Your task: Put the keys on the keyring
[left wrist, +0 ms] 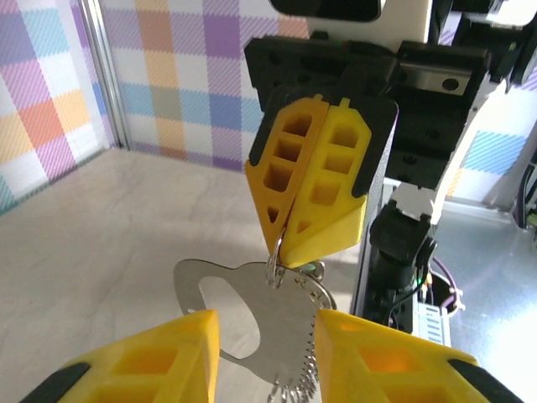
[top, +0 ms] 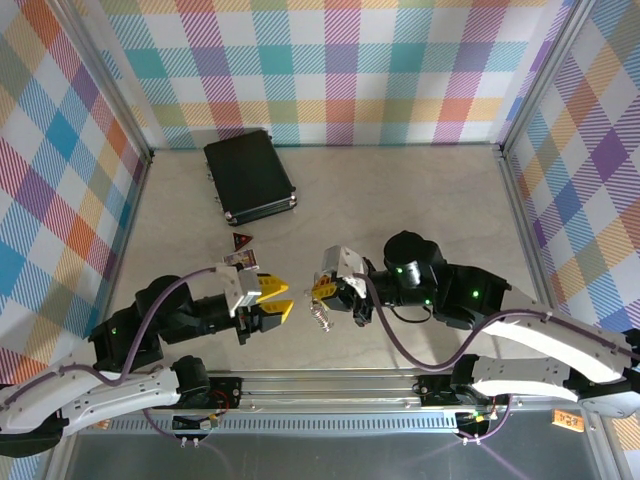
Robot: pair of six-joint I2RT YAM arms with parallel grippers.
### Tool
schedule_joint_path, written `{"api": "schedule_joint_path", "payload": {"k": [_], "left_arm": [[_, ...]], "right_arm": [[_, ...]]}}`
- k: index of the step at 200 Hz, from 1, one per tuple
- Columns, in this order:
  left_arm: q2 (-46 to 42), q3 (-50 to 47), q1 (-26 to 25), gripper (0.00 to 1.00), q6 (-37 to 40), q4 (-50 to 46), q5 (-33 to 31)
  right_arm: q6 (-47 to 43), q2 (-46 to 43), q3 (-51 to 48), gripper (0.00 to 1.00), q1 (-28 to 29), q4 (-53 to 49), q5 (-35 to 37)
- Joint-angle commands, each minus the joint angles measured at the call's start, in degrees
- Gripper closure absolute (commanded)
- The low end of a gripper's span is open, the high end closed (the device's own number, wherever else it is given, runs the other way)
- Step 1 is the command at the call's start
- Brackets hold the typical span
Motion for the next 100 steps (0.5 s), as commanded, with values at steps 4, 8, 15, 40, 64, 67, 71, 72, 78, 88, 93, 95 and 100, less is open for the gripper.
{"api": "schedule_joint_path", "payload": {"k": [4,8,15,40,64,67,71,72,78,88,93,95,100], "left_arm": [[2.2,1.6,-0.4,0.64,0.8,-1.5,1.9],[2.5,1.8,-0.4,0.64,1.0,-1.4,1.9],[3.1,1.9,-0.4,0.64,1.3,-1.3,2.0],[4.8,1.5,-0.4,0.65,1.7,-0.2,2.9],[5.2,0.8,-0.4,0.69,1.6,1.1,3.0],[5.2,0.6,-0.4,0.7,1.5,1.2,3.0],[5.3,0.6,-0.4,0.71,1.6,1.5,3.0],[5.2,0.6,-0.4,0.71,1.6,1.6,3.0],[5.3,0.5,-0.4,0.72,1.6,1.7,3.1],[5.4,0.4,-0.4,0.74,1.6,1.8,3.0],[5.5,0.4,-0.3,0.75,1.7,1.8,2.9],[5.5,0.4,-0.4,0.75,1.7,1.8,2.9],[5.5,0.5,-0.4,0.76,1.8,1.7,2.9]], "right_arm": [[-4.8,1.4,3.1,1.0,1.0,-6.2,1.6],[-5.0,1.6,3.4,1.0,1.1,-6.4,1.7],[-5.5,1.7,3.8,1.0,1.2,-6.8,1.7],[-6.8,2.6,5.1,1.0,1.6,-8.3,1.0],[-7.6,4.0,6.0,1.0,2.0,-9.9,0.8],[-7.6,4.1,6.1,1.0,2.0,-10.0,0.8],[-7.7,4.2,6.2,1.0,2.0,-10.0,0.7],[-7.7,4.2,6.3,1.0,2.0,-10.0,0.7],[-7.7,4.4,6.2,1.0,2.1,-9.6,0.5],[-7.6,4.5,6.0,1.0,2.2,-9.0,0.0],[-7.6,4.6,6.0,1.0,2.3,-8.9,-0.2],[-7.6,4.6,5.9,1.0,2.3,-8.8,-0.3],[-7.5,4.6,5.9,1.0,2.4,-8.6,-0.4]]}}
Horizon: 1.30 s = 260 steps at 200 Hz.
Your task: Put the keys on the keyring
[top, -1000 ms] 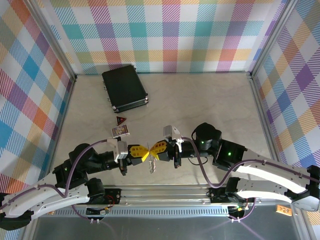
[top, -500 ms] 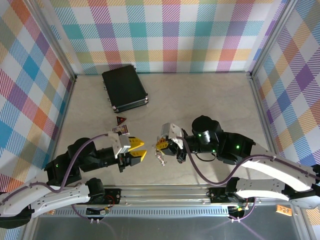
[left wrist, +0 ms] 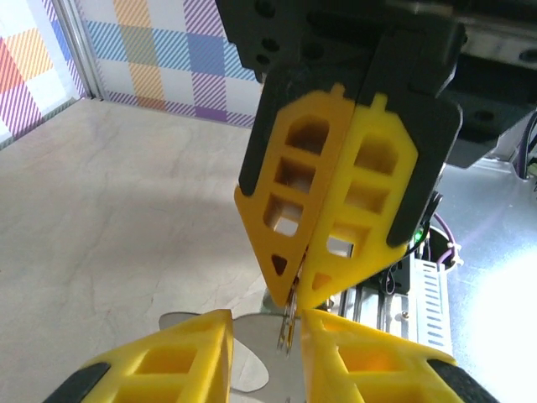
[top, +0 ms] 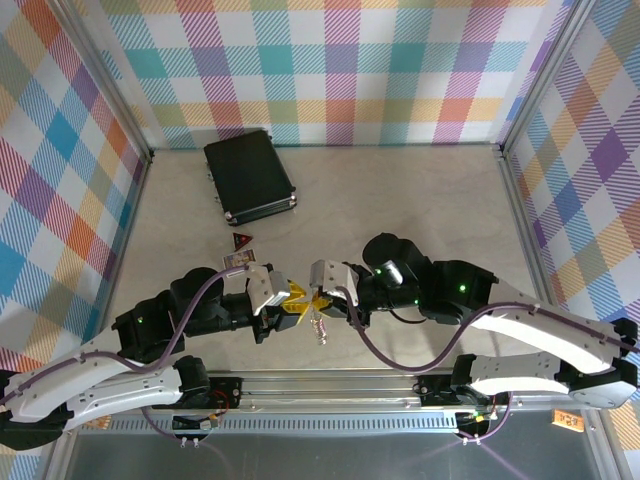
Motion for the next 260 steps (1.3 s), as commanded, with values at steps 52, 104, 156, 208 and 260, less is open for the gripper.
{"api": "schedule_joint_path", "payload": {"k": [52,104,156,208,260], "left_arm": [[-0.2,-0.5,-0.4,0.82,0.8,1.6,1.4],[-0.5,-0.8,-0.4,0.82,0.7,-0.5,1.8],[-0.3,-1.0,-0.4,0.92,0.8,-0.6,2.2],[0.4,-0.9,-0.3,1.0,1.2,-0.8,3.8],[-1.8,-2.2,-0.4,1.0,1.2,2.8,2.8]], "right_arm": [[-1.2,0.0,1.2,1.0,1.0,1.3,-1.2],[-1.3,-0.2,1.3,1.0,1.0,1.3,-1.1],[-1.2,0.2,1.0,1.0,1.1,2.3,-2.0],[-1.1,-0.3,0.5,1.0,1.1,2.6,-2.1],[-0.5,-1.1,-0.3,1.0,1.1,4.0,-2.8]]}}
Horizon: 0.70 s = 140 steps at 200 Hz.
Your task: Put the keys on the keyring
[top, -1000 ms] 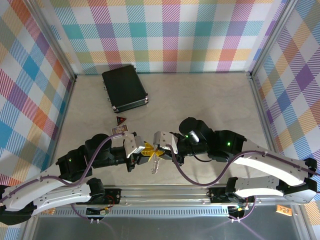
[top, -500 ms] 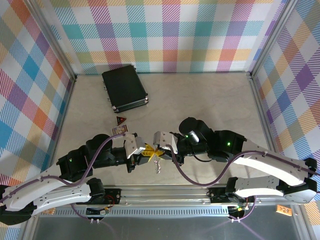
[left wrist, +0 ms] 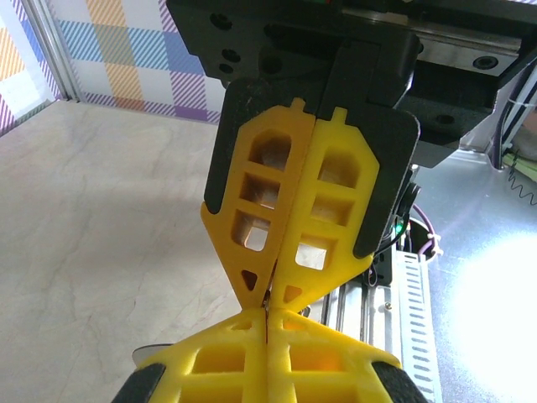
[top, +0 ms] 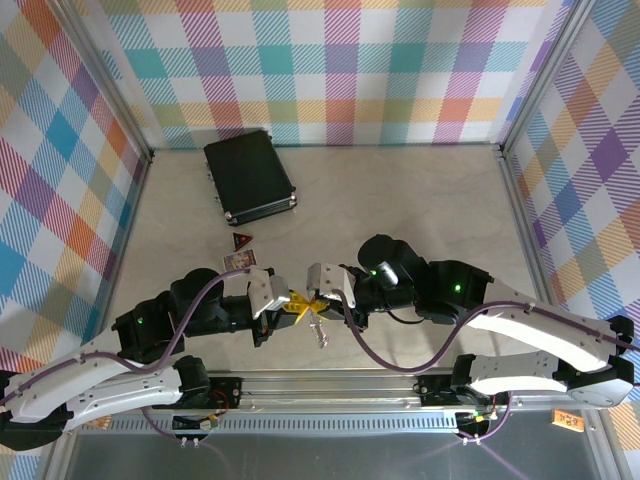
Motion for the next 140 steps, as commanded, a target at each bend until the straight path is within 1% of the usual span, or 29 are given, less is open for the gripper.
{"api": "schedule_joint_path", "payload": {"k": [1,15,19,44,76,83,111,128,140], "left_arm": [[-1.6,-1.6,-0.4,1.0,0.5,3.2,-0.1],[-3.1,-3.1,-0.4,1.0,0.1,6.2,0.2],[-3.4,-3.6,-0.4,1.0,0.0,9.1,0.5],[-5.1,-5.1,-0.4,1.0,-0.7,15.7,2.4],[-5.1,-6.0,-0.4,1.0,-1.9,21.5,5.5],[-4.9,-6.2,-0.4,1.0,-2.1,22.6,6.1],[-4.7,-6.8,-0.4,1.0,-2.9,25.6,8.4],[-4.8,-7.3,-0.4,1.0,-3.7,27.4,9.2],[-4.9,-7.7,-0.3,1.0,-4.1,28.3,9.7]], "right_arm": [[0.1,-1.7,-0.3,1.0,0.8,3.9,-2.2],[0.9,-2.6,-1.2,1.0,0.8,5.4,-2.2],[1.0,-3.0,-1.6,1.0,0.8,5.8,-2.2],[2.3,-5.8,-4.4,0.89,0.8,10.9,-1.7],[4.2,-8.7,-8.0,0.67,0.8,16.8,-0.8],[4.6,-9.2,-8.6,0.65,0.8,17.9,-0.9],[6.3,-10.7,-10.2,0.64,0.8,21.2,0.2],[7.0,-11.7,-11.2,0.66,0.8,22.7,0.5],[7.3,-12.4,-11.9,0.69,0.8,23.7,0.5]]}}
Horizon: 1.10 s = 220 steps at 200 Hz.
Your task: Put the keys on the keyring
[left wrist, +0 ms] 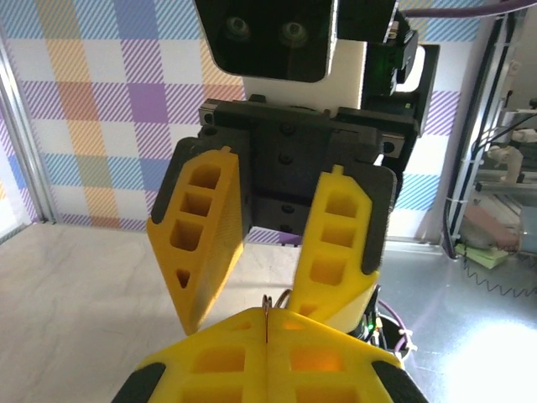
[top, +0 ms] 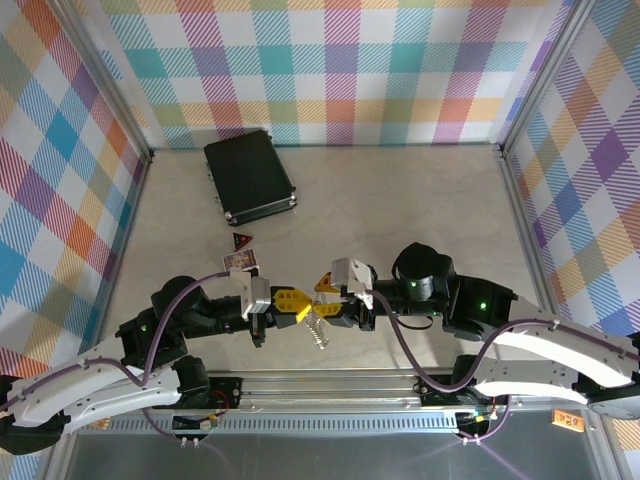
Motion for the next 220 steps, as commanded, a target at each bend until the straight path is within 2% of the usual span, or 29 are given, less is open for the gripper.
{"api": "schedule_joint_path", "payload": {"k": [1,41,75,99,121,145,155,176,220], "left_arm": [[-0.6,-0.7,-0.4,1.0,-1.7,7.0,3.2],[-1.0,-1.7,-0.4,1.0,-2.6,9.2,4.0],[-1.1,-1.6,-0.4,1.0,-2.3,8.3,3.7],[-1.8,-0.6,-0.4,1.0,-0.9,4.1,1.4],[-1.8,2.1,-0.4,1.0,1.7,-3.8,-2.8],[-0.3,5.5,-0.4,0.79,4.1,-12.2,-5.2],[0.1,6.2,-0.4,0.74,4.5,-14.1,-5.6],[0.6,6.8,-0.4,0.74,4.9,-16.6,-5.8],[2.2,6.6,-0.4,0.73,4.9,-15.9,-5.2]], "right_arm": [[2.0,-1.8,-1.4,0.69,0.4,5.4,0.7],[2.4,-2.1,-1.6,0.78,0.4,5.8,0.8],[2.0,-2.1,-1.3,1.0,0.4,5.4,2.1],[0.9,-2.0,-0.5,1.0,0.4,4.1,3.5],[-1.1,-1.7,0.8,1.0,0.4,1.4,5.0],[-3.6,-0.3,3.6,1.0,0.4,-3.2,6.2],[-4.5,0.4,5.0,1.0,0.4,-5.4,6.5],[-5.9,2.4,7.6,1.0,0.5,-9.4,6.3],[-7.0,5.3,9.9,1.0,0.8,-12.5,6.1]]}}
